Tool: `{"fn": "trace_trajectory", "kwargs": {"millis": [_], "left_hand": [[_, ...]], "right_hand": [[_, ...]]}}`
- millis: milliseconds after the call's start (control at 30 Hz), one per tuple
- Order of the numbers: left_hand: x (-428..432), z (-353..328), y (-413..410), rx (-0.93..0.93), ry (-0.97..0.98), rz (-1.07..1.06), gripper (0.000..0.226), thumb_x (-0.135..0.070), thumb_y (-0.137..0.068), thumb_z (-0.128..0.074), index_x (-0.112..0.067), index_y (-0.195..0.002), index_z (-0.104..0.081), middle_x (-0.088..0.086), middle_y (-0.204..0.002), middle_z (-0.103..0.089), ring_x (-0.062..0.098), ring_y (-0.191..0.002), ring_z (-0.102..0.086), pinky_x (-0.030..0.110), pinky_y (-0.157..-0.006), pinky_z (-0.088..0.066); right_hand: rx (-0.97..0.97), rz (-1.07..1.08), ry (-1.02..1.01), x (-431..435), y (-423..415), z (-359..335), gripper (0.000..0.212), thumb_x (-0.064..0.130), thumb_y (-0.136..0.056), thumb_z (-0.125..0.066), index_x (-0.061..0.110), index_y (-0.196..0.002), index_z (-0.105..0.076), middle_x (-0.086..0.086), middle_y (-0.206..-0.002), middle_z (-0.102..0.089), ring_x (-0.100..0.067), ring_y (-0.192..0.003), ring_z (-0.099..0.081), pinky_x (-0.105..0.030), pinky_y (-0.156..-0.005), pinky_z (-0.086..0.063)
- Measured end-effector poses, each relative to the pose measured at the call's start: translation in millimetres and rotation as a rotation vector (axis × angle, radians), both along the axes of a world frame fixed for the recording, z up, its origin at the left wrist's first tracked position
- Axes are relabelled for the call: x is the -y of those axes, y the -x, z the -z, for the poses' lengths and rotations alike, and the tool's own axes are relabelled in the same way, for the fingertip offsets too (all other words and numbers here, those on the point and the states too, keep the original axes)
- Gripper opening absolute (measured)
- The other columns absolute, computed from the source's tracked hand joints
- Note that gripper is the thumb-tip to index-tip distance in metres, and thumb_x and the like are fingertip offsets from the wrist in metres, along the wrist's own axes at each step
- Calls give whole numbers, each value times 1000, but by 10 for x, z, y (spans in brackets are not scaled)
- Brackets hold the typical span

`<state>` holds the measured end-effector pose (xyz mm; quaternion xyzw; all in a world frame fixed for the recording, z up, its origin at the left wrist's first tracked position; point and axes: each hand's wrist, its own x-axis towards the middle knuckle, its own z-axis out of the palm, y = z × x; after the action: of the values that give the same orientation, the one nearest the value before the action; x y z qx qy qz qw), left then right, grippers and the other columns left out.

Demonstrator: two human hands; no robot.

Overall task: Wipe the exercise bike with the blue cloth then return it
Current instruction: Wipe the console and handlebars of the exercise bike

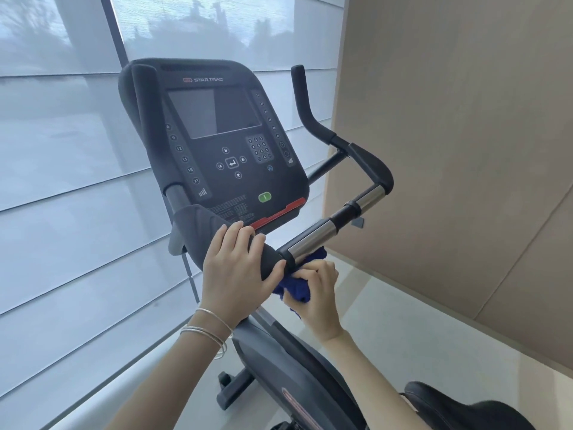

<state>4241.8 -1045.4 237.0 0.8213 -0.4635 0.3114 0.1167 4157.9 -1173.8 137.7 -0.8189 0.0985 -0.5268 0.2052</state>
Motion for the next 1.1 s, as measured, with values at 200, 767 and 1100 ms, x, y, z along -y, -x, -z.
{"fn": "trace_trajectory", "kwargs": {"millis": [200, 767, 1100], "left_hand": [[0, -20, 20, -36, 18, 13, 46, -51, -81, -47, -11, -91, -66, 7, -98, -67, 31, -108, -60, 44, -104, -41], [56, -64, 66, -88, -62, 26, 54, -50, -83, -38, -8, -95, -69, 7, -99, -70, 30, -110, -60, 49, -107, -39], [858, -106, 338, -167, -92, 33, 39, -43, -81, -60, -9, -100, -67, 9, -91, -68, 32, -96, -61, 45, -98, -45]], "right_hand": [[29, 131, -164, 327, -85, -58, 31, 8, -65, -82, 0, -85, -60, -15, -94, -60, -17, -94, -43, -53, -81, -48], [-8, 159, -74, 695, 214, -235, 24, 23, -77, -65, 3, -88, -57, -15, -89, -57, -17, -90, -41, -31, -81, -39], [209, 274, -175, 1555, 505, -701, 16, 21, -78, -62, 11, -90, -59, 3, -93, -50, -23, -91, -47, -17, -82, -36]]}}
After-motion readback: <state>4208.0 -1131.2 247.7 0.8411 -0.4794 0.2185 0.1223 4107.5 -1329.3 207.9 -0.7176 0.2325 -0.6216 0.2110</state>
